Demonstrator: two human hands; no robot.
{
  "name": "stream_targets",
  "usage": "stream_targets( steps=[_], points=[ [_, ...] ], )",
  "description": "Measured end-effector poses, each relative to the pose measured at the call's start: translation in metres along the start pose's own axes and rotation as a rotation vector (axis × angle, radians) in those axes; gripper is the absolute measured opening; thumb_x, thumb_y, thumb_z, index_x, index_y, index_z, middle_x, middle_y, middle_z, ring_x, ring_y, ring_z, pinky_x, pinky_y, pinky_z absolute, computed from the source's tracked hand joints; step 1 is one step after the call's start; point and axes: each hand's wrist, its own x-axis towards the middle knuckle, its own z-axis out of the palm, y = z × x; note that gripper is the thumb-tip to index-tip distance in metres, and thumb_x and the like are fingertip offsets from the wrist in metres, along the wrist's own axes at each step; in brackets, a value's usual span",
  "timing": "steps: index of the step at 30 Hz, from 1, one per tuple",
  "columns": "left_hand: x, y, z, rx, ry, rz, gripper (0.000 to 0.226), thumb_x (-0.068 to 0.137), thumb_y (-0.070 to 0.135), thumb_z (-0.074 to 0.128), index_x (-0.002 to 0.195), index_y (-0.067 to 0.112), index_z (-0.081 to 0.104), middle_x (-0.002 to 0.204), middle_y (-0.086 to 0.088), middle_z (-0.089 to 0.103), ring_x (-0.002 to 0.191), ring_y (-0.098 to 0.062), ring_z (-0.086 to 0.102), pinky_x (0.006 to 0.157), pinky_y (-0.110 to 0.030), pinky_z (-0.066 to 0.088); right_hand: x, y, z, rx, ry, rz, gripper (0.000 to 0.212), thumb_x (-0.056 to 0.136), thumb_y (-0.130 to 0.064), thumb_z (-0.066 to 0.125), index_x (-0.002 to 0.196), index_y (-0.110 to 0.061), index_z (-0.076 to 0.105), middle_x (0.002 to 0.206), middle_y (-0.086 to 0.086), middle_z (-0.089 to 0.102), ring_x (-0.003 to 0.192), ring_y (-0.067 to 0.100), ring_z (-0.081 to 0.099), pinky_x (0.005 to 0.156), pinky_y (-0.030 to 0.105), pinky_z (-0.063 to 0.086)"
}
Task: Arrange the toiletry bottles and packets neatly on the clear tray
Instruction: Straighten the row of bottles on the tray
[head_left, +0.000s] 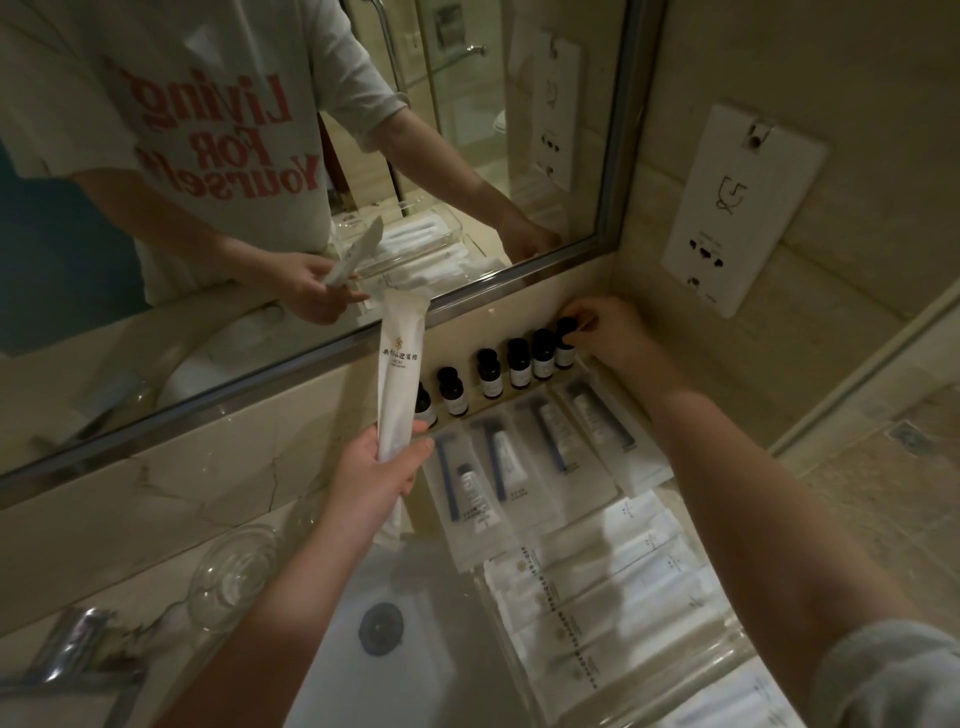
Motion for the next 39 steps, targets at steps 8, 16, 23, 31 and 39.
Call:
stream_targets(
  steps=[8,16,23,31,39],
  points=[
    [0.0,-0.001,-0.001,0.013,0.006,0.007,0.014,0.087,0.008,0.061,0.1,0.014,0.063,0.059,0.0,0.045,0.051,-0.011,0.04,0.05,-0.02,0.039,0.001,0.001,-0.003,-0.005,-0.016,0.031,0.029,0.081,0.003,0.066,0.108,-0.007,0.066,0.099,0.009,0.065,0.085,0.015,0.057,0.077,0.027,0.045],
    [-0.001,-0.001,-0.002,0.002,0.007,-0.006,0.015,0.086,0.01,0.062,0.1,0.014,0.062,0.061,0.001,0.046,0.052,-0.01,0.041,0.052,-0.02,0.04,0.0,0.002,-0.003,0.017,-0.015,0.042,0.031,0.079,0.004,0.067,0.108,-0.006,0.066,0.1,0.012,0.066,0.092,0.021,0.061,0.083,0.033,0.05],
    [0.0,-0.002,-0.003,0.003,0.021,-0.013,0.016,0.086,0.009,0.063,0.102,0.012,0.063,0.06,0.0,0.045,0.052,-0.011,0.041,0.053,-0.022,0.04,-0.001,0.004,0.0,0.051,0.009,0.065,0.047,0.078,0.003,0.069,0.122,-0.009,0.058,0.119,0.013,0.062,0.099,0.019,0.057,0.085,0.029,0.047],
    [-0.006,-0.002,-0.006,0.003,0.025,-0.02,0.017,0.086,0.01,0.062,0.103,0.011,0.063,0.061,0.001,0.046,0.052,-0.01,0.041,0.052,-0.02,0.04,-0.02,-0.015,0.006,-0.21,0.178,-0.217,0.042,0.078,-0.017,0.07,0.118,-0.01,0.06,0.12,0.01,0.056,0.111,0.027,0.052,0.091,0.035,0.046],
    [-0.008,-0.001,-0.016,-0.005,0.042,-0.005,0.011,0.086,0.01,0.063,0.096,0.015,0.062,0.064,-0.001,0.048,0.053,-0.011,0.041,0.054,-0.023,0.04,-0.022,-0.063,0.033,-0.587,-0.041,-0.433,0.038,0.083,-0.034,0.064,0.118,-0.02,0.061,0.123,0.001,0.062,0.124,0.025,0.042,0.1,0.04,0.032]
  ],
)
